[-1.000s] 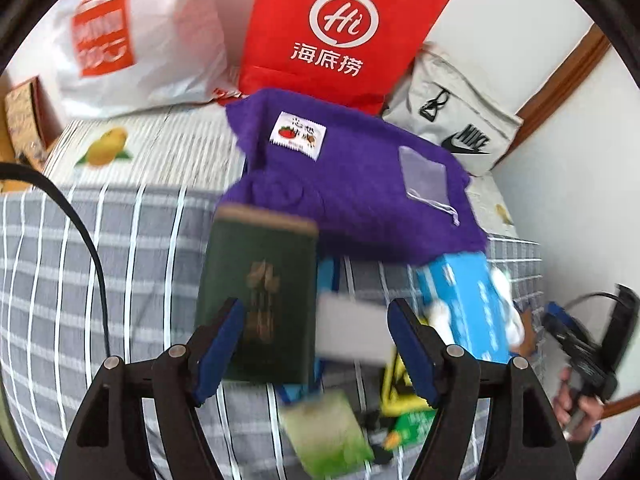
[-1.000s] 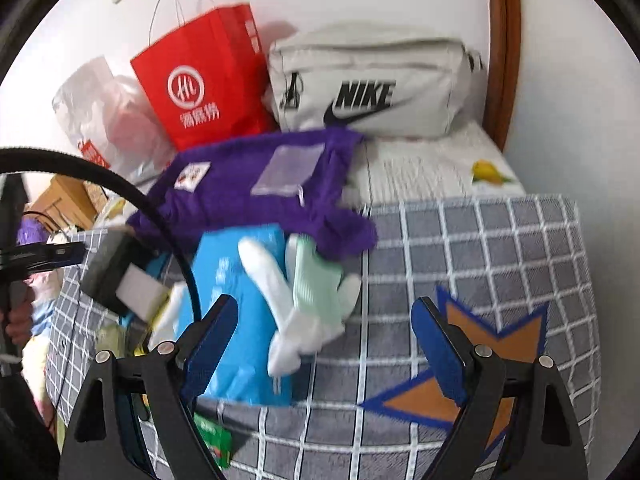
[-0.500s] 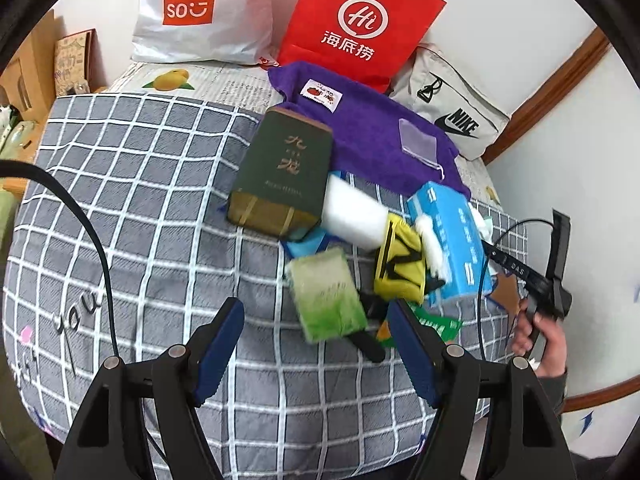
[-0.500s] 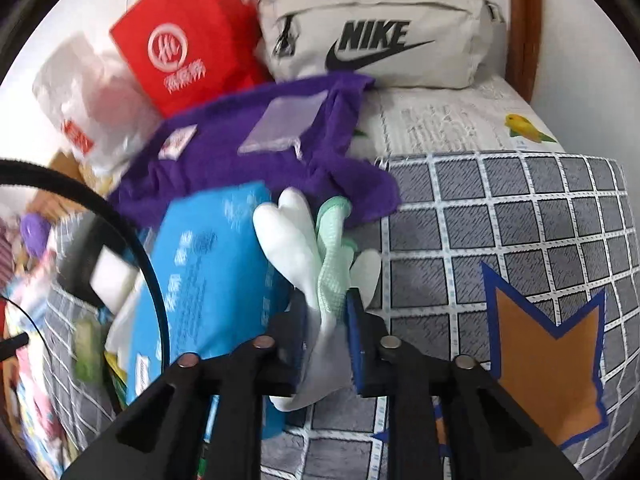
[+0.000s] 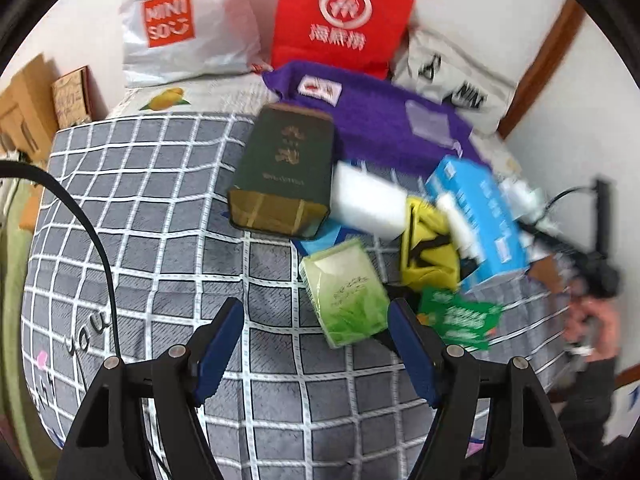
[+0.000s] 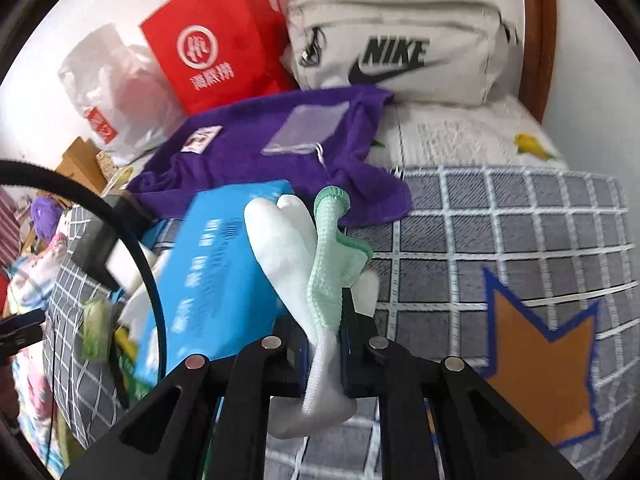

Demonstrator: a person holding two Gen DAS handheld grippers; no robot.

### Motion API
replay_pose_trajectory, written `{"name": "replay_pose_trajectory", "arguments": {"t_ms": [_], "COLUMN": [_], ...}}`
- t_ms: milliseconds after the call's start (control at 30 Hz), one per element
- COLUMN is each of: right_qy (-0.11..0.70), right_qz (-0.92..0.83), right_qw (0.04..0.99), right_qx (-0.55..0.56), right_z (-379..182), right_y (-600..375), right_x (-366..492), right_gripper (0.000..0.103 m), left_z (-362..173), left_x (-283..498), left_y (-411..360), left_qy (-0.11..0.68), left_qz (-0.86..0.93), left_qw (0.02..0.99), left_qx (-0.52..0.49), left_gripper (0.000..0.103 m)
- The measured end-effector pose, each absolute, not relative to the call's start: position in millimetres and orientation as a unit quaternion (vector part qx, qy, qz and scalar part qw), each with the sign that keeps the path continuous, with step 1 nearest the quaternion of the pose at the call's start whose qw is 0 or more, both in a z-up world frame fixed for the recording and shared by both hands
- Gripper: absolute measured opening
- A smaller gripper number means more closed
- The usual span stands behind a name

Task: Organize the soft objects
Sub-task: 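Grasp the green tea packet with the left gripper while the right gripper holds the gloves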

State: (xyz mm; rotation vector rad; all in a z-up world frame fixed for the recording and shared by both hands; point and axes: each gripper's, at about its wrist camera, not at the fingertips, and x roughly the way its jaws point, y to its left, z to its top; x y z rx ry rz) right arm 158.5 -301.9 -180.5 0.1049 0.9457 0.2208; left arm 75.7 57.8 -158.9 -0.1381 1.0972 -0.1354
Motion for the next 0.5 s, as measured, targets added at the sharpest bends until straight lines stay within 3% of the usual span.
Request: {"name": "replay_pose_trajectory", "arguments": {"t_ms": [233,500], "right_qy": [0.440,0.450], "right_qz": [0.113,0.120], "right_qw": [0.890,0.883], "right_qx": [0.050,0.054], "right_z": [-150,-153], "right_y": [-297,-284], "right_x": [119,101], "right_gripper": [0.012,0.012], "left_z": [-194,-223], "left_x": [97,112], "left_y": [27,12], "left_qy": [0.552,0.571], "left_qz": [-0.074,-0.040], "left_qw": [0.829,0.818], "left_qx": [-0.060,-0.054], "left_gripper": [0.073,0.071]}}
